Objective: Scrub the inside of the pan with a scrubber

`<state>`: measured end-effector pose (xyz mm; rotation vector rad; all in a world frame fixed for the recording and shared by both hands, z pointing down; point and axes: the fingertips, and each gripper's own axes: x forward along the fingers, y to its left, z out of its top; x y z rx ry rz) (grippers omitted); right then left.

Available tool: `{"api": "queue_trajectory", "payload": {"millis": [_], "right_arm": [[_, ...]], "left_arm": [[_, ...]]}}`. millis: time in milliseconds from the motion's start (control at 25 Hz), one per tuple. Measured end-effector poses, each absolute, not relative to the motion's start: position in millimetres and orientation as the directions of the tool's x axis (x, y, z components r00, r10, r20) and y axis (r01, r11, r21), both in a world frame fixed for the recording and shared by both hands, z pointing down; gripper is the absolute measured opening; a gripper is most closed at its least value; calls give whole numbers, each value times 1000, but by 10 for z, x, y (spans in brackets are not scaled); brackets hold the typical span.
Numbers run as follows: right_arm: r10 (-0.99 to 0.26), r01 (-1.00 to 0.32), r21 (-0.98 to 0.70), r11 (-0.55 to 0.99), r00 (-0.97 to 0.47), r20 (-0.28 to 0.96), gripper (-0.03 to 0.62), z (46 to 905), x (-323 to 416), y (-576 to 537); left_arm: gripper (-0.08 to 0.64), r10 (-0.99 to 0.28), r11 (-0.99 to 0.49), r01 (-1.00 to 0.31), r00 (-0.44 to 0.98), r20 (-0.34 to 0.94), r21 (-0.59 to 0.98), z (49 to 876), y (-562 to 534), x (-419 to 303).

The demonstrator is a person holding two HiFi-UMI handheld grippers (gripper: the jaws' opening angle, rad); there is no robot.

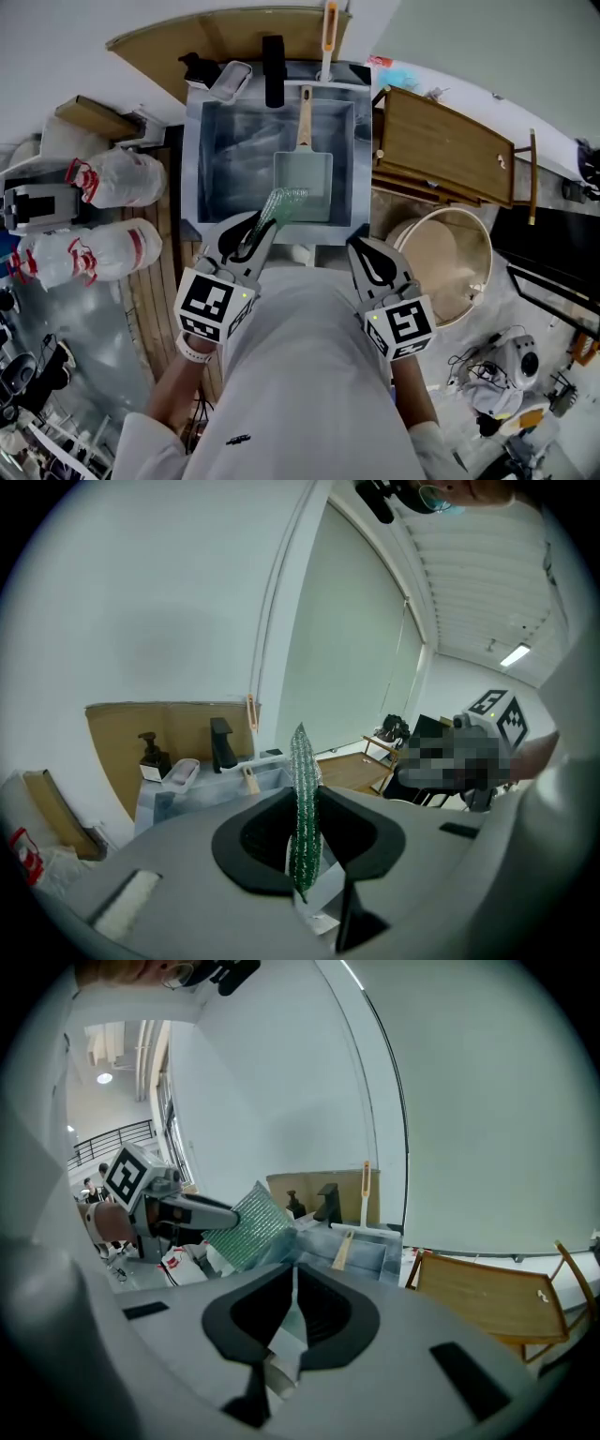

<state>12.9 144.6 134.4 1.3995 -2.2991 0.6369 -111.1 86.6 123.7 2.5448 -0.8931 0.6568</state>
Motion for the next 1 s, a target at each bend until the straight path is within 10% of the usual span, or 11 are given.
{"api": "queue_trajectory", "payload": {"millis": [1000], "right_arm": [[-591,-840,-226,493,-514,622,17,2207,177,621]], "left_arm": [[80,-415,-821,-570,632,654,30,2196,-118,-789]]}}
